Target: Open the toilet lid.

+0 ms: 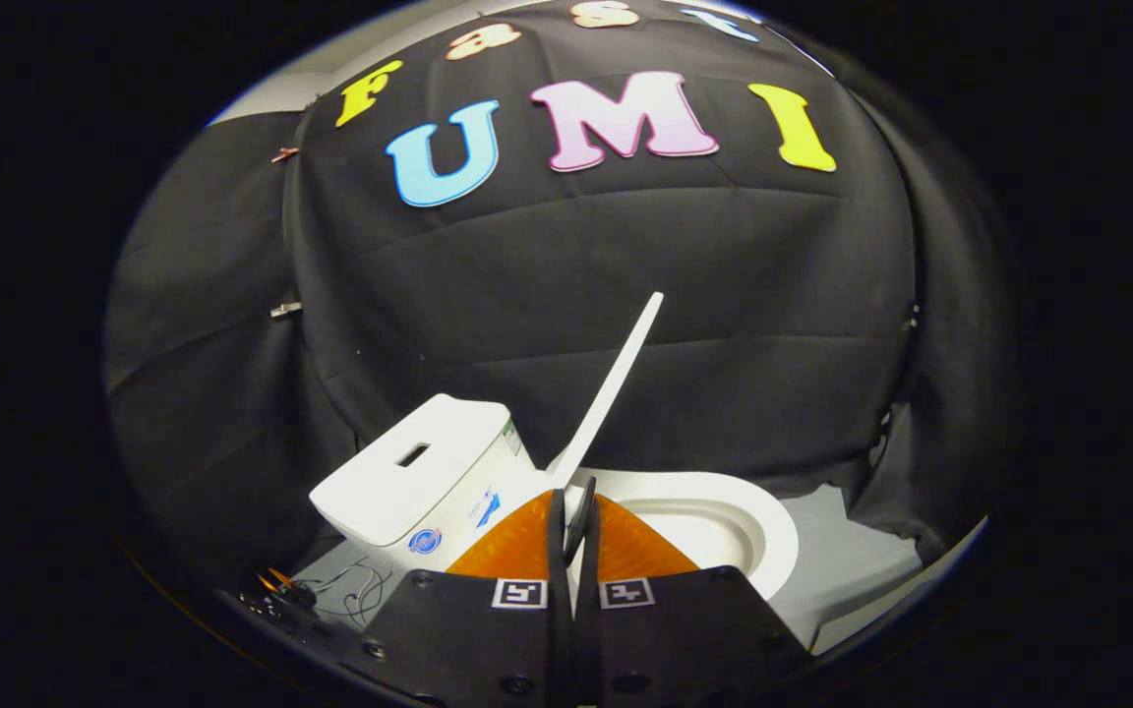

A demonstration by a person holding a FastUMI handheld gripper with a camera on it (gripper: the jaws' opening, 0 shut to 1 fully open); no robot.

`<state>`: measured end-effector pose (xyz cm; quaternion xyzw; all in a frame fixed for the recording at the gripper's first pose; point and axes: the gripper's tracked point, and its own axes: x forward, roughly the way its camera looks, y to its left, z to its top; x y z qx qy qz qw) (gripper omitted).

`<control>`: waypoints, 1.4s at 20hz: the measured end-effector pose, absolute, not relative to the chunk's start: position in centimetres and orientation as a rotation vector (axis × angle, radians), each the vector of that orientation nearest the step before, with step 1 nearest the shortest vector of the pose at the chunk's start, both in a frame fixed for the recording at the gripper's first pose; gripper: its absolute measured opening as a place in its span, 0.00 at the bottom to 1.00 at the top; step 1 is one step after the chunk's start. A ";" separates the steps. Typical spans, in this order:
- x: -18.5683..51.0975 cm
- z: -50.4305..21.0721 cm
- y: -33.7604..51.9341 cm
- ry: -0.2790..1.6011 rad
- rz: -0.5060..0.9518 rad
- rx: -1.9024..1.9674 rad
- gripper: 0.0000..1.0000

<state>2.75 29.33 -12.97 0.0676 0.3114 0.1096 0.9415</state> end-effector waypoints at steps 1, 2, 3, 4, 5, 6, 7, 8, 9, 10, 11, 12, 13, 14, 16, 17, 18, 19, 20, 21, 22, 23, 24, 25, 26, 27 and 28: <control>2.9 -12.6 30.1 0.627 0.232 0.118 0.05; 3.1 -12.3 30.8 0.618 0.243 0.099 0.05; 3.2 -12.0 31.5 0.608 0.254 0.084 0.05; 3.3 -11.7 32.3 0.597 0.266 0.072 0.05; 3.5 -11.4 33.1 0.588 0.278 0.063 0.05; 3.6 -11.2 34.0 0.585 0.290 0.055 0.05; 3.9 -10.9 34.9 0.581 0.304 0.050 0.05; 4.1 -10.7 35.8 0.579 0.320 0.045 0.05; 4.4 -10.5 36.8 0.578 0.335 0.041 0.05; 4.6 -10.3 37.6 0.581 0.349 0.037 0.05; 4.6 -10.1 38.4 0.581 0.361 0.036 0.05; 4.8 -10.0 39.1 0.585 0.371 0.042 0.05; 4.8 -9.8 39.8 0.587 0.377 0.048 0.05; 4.9 -9.8 40.4 0.590 0.383 0.053 0.05; 5.1 -9.7 41.2 0.585 0.387 0.049 0.05; 5.1 -9.6 41.6 0.581 0.388 0.043 0.05; 5.1 -9.6 41.9 0.579 0.389 0.038 0.05; 5.1 -9.6 42.3 0.577 0.393 0.033 0.05; 5.0 -9.6 42.7 0.578 0.397 0.029 0.05; 5.2 -9.5 43.2 0.580 0.404 0.030 0.05; 5.3 -9.5 43.7 0.583 0.413 0.032 0.05; 5.2 -9.4 44.2 0.586 0.422 0.036 0.05; 5.3 -9.5 44.8 0.590 0.429 0.037 0.05; 5.3 -9.4 45.3 0.592 0.436 0.037 0.05; 5.4 -9.4 45.8 0.593 0.442 0.037 0.05; 5.5 -9.4 46.3 0.592 0.448 0.036 0.05; 5.5 -9.4 47.0 0.590 0.454 0.034 0.05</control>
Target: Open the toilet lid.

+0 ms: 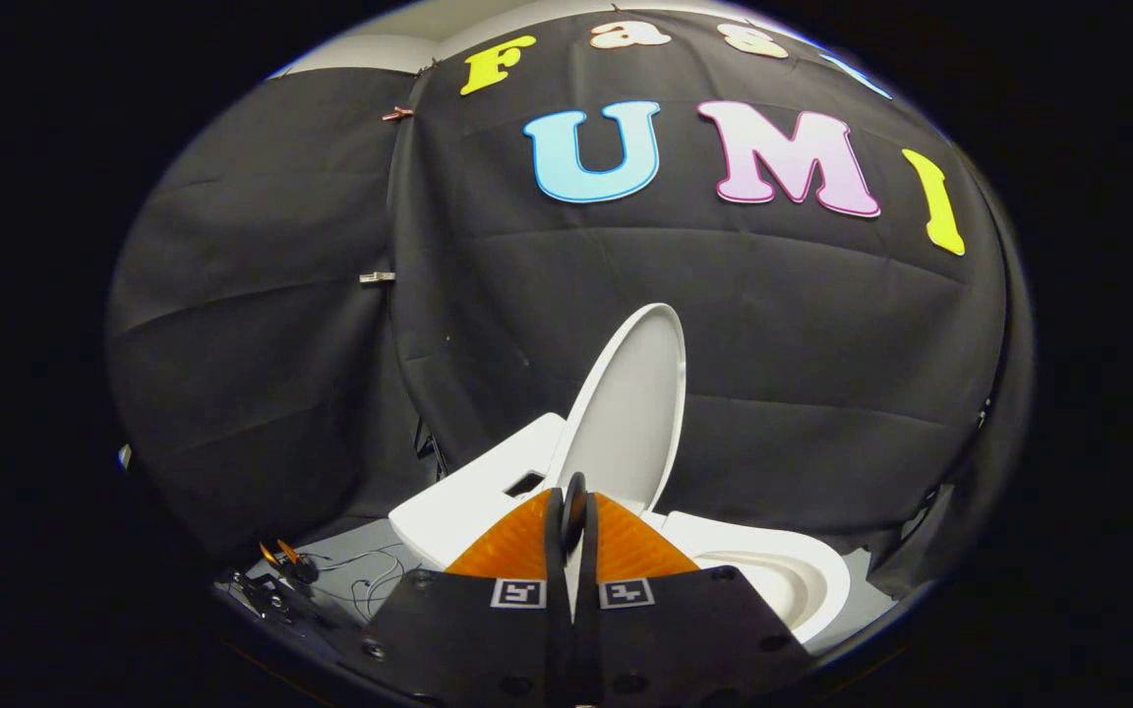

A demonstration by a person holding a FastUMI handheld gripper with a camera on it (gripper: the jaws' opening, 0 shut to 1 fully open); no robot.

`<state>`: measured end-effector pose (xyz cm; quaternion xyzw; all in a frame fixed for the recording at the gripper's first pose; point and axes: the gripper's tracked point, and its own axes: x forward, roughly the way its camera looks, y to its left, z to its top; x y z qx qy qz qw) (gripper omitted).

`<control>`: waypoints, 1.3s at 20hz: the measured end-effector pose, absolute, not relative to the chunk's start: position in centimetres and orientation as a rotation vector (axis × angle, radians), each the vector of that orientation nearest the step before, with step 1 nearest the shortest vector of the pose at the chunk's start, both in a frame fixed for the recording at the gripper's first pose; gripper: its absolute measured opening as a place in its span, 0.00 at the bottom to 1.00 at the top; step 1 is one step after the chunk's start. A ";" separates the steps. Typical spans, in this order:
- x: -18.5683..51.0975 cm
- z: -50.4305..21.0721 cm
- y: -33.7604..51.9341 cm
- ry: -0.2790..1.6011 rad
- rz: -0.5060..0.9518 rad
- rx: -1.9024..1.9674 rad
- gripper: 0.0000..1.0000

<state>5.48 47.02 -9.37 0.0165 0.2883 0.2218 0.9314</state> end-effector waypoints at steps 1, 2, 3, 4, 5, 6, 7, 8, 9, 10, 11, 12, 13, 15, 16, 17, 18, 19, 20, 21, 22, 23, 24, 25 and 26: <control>5.5 -9.4 47.6 0.588 0.459 0.029 0.05; 5.5 -9.4 48.3 0.583 0.463 0.024 0.05; 5.5 -9.4 48.9 0.582 0.469 0.019 0.05; 5.6 -9.5 49.6 0.583 0.476 0.014 0.05; 5.6 -9.6 50.3 0.582 0.487 0.013 0.05; 5.6 -9.8 51.0 0.585 0.494 0.008 0.06; 5.6 -9.8 51.7 0.584 0.504 0.009 0.07; 5.5 -9.9 52.7 0.594 0.524 0.017 0.07; 5.6 -10.3 53.6 0.606 0.535 0.017 0.11; 5.7 -10.1 54.2 0.605 0.548 0.022 0.14; 5.6 -10.3 54.9 0.619 0.556 0.026 0.14; 5.6 -10.5 55.5 0.619 0.558 0.028 0.14; 5.5 -10.6 56.3 0.620 0.566 0.018 0.14; 5.5 -10.8 57.6 0.607 0.586 -0.006 0.14; 5.0 -11.4 58.8 0.626 0.631 -0.001 0.30; 4.6 -11.9 59.5 0.647 0.655 0.006 0.45; 4.7 -11.7 59.2 0.638 0.652 0.014 0.61; 4.9 -11.9 59.0 0.652 0.649 0.043 0.61; 4.8 -11.8 58.9 0.667 0.644 0.084 0.74; 5.2 -12.3 58.5 0.677 0.625 0.113 0.87; 5.0 -12.4 58.5 0.692 0.618 0.153 1.00; 5.0 -12.3 58.1 0.693 0.607 0.188 0.99; 5.4 -11.9 57.6 0.679 0.596 0.209 1.00; 5.7 -11.3 57.1 0.651 0.589 0.220 0.99; 5.8 -10.6 56.8 0.619 0.594 0.211 0.99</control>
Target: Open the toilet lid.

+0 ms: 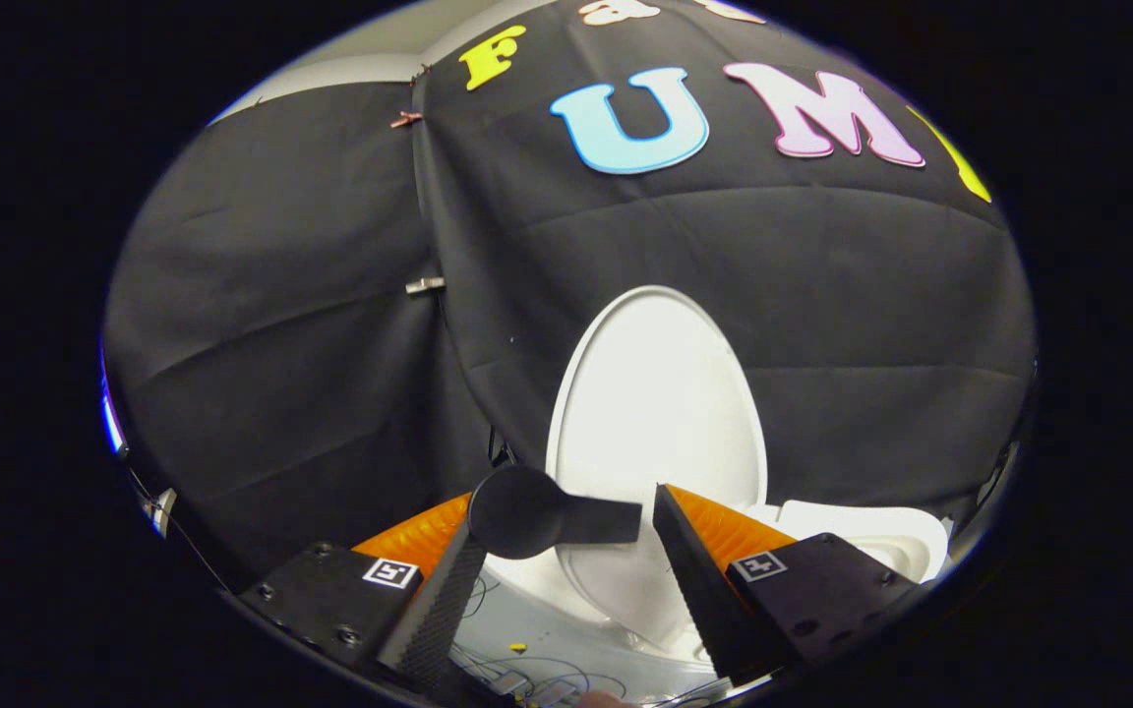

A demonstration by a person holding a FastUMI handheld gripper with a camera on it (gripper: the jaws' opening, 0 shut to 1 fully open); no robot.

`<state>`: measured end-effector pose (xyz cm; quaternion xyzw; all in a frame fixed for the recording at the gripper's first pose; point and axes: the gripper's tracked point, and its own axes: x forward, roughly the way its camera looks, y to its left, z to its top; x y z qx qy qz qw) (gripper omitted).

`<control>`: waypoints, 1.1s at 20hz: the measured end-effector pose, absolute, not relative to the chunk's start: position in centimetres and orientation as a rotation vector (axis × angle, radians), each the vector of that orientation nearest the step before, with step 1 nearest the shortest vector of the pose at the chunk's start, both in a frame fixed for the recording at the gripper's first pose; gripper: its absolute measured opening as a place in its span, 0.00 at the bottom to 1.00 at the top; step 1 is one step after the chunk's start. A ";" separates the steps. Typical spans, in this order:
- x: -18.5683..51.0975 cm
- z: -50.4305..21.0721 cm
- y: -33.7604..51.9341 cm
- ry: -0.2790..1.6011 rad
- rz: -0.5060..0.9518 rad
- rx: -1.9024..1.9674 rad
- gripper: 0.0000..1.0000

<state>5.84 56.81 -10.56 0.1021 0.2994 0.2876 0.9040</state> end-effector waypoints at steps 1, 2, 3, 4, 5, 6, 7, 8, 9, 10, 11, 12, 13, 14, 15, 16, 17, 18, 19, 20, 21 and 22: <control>5.9 -9.7 56.5 0.576 0.607 0.198 1.00; 5.9 -8.2 56.2 0.525 0.625 0.187 1.00; 6.0 -6.3 56.0 0.470 0.646 0.183 0.99; 6.0 -4.0 55.6 0.409 0.665 0.200 0.99; 6.1 -1.7 54.9 0.353 0.667 0.219 0.99; 6.7 0.2 53.4 0.306 0.647 0.221 0.99; 7.7 1.5 51.4 0.271 0.610 0.210 0.99; 7.9 2.2 49.4 0.249 0.581 0.200 0.99; 8.2 3.1 47.0 0.225 0.554 0.182 0.99; 8.8 3.9 44.2 0.193 0.524 0.155 0.99; 9.2 4.5 41.2 0.161 0.486 0.115 0.99; 9.6 4.4 37.7 0.141 0.435 0.067 0.99; 10.2 3.9 34.4 0.135 0.379 0.027 0.99; 10.4 3.4 31.2 0.139 0.334 0.002 0.98; 10.3 2.5 28.0 0.152 0.282 -0.019 0.99; 10.1 1.5 25.2 0.165 0.229 -0.035 1.00; 9.7 0.4 22.0 0.178 0.168 -0.052 1.00; 9.1 -0.7 19.2 0.185 0.116 -0.064 1.00; 8.6 -1.5 17.4 0.190 0.079 -0.069 1.00; 7.8 -2.6 15.8 0.207 0.050 -0.068 0.99; 7.2 -4.0 14.6 0.236 0.027 -0.059 0.99; 6.6 -5.1 13.5 0.264 0.003 -0.045 0.99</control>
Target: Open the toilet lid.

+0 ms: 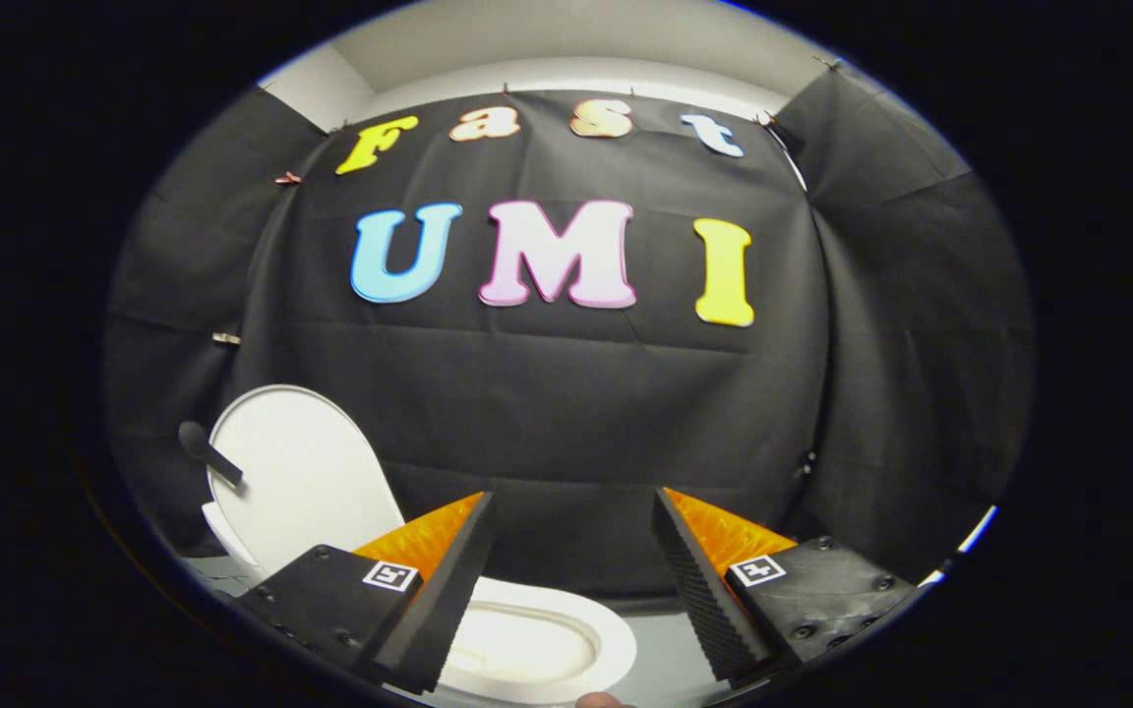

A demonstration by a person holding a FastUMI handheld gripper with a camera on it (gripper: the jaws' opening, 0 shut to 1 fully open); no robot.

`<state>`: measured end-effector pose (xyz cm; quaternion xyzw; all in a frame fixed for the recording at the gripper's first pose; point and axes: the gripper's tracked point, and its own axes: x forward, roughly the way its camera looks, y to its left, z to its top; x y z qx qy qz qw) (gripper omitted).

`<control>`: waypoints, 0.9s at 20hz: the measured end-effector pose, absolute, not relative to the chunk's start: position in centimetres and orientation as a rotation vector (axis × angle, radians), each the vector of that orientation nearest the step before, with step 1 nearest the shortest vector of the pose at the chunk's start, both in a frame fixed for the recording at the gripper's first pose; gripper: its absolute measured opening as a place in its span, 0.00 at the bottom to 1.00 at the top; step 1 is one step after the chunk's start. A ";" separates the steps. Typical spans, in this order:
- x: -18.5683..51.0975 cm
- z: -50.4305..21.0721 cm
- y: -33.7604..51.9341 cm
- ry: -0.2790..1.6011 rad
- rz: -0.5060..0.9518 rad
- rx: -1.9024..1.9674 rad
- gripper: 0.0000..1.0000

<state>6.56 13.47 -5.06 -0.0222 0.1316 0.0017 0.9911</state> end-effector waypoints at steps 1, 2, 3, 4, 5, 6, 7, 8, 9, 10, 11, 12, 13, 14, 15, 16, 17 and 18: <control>6.0 -5.7 12.6 0.274 -0.020 -0.027 0.99; 5.5 -5.7 12.1 0.262 -0.038 -0.012 0.99; 5.2 -5.7 11.8 0.249 -0.051 -0.011 0.99; 5.0 -5.7 11.6 0.231 -0.059 -0.023 0.99; 4.7 -5.8 11.4 0.222 -0.066 -0.046 0.99; 4.5 -5.8 11.3 0.215 -0.066 -0.070 0.99; 4.3 -5.5 11.5 0.206 -0.058 -0.087 0.99; 4.2 -5.0 11.7 0.193 -0.052 -0.101 0.99; 4.3 -4.5 11.9 0.176 -0.048 -0.110 0.99; 4.4 -3.8 12.1 0.154 -0.045 -0.113 0.99; 4.6 -3.5 12.3 0.140 -0.043 -0.112 0.99; 4.7 -3.5 12.5 0.145 -0.040 -0.108 0.99; 4.8 -3.7 12.6 0.155 -0.036 -0.101 0.99; 4.8 -3.7 12.8 0.164 -0.035 -0.091 0.99; 4.9 -3.8 12.8 0.169 -0.036 -0.082 0.99; 4.9 -3.6 12.6 0.167 -0.042 -0.073 0.99; 4.8 -3.5 12.4 0.164 -0.043 -0.063 0.99; 4.9 -3.4 12.3 0.166 -0.044 -0.056 0.99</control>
